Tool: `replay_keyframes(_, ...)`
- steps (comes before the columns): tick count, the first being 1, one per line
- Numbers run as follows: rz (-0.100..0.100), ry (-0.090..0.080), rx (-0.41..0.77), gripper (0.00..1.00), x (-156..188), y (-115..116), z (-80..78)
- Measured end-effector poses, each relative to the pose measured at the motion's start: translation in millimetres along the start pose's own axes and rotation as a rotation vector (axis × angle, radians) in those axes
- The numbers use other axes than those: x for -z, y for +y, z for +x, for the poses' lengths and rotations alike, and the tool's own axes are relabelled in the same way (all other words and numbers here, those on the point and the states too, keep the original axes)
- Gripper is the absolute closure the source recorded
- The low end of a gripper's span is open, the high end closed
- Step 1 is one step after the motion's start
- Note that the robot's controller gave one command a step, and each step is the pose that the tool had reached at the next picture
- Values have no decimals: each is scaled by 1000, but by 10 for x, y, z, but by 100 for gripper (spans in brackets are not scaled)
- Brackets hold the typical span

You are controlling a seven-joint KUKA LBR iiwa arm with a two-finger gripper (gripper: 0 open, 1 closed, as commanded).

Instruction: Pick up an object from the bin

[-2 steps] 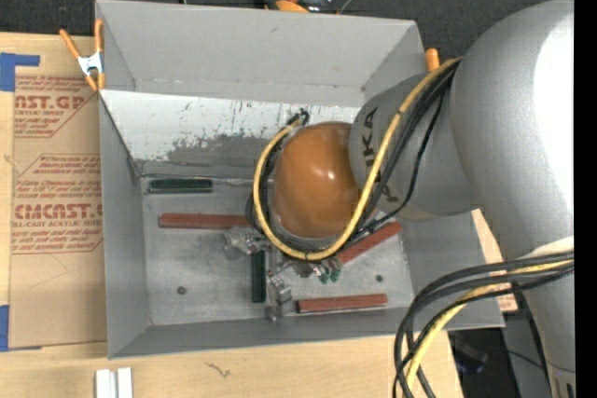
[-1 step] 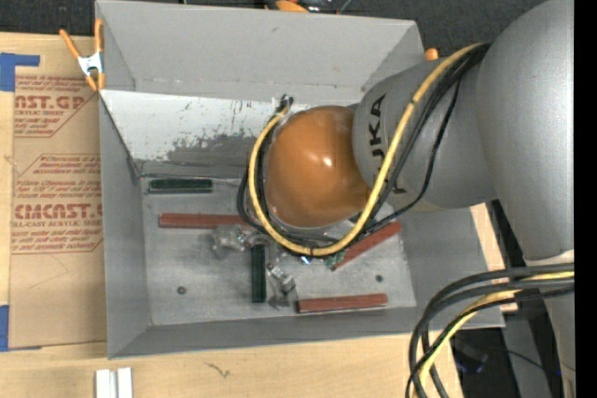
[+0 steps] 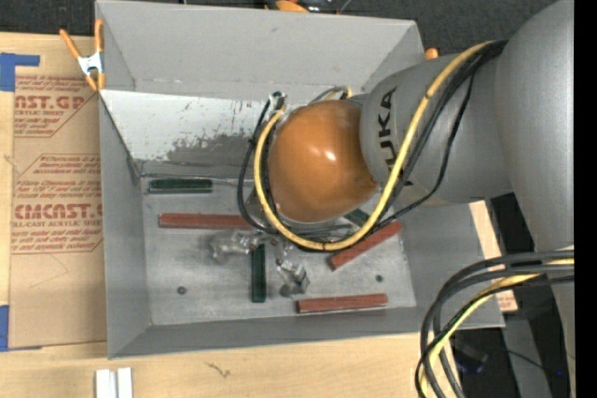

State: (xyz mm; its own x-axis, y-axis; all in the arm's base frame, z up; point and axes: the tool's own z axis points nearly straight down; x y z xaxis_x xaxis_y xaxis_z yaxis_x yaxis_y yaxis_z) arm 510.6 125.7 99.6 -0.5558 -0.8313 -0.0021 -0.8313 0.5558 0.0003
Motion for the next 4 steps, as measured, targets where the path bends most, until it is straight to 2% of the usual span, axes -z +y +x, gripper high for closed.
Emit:
replay_keyframes(1, -2, 0, 282, 0, -309, 21, -160)
replay_keyframes(2, -2, 0, 280, 0, -314, 33, -168)
replay_keyframes(3, -2, 0, 279, 100, -308, 28, -167)
replay_keyframes(4, 6, -6, 278, 100, 797, 24, -192)
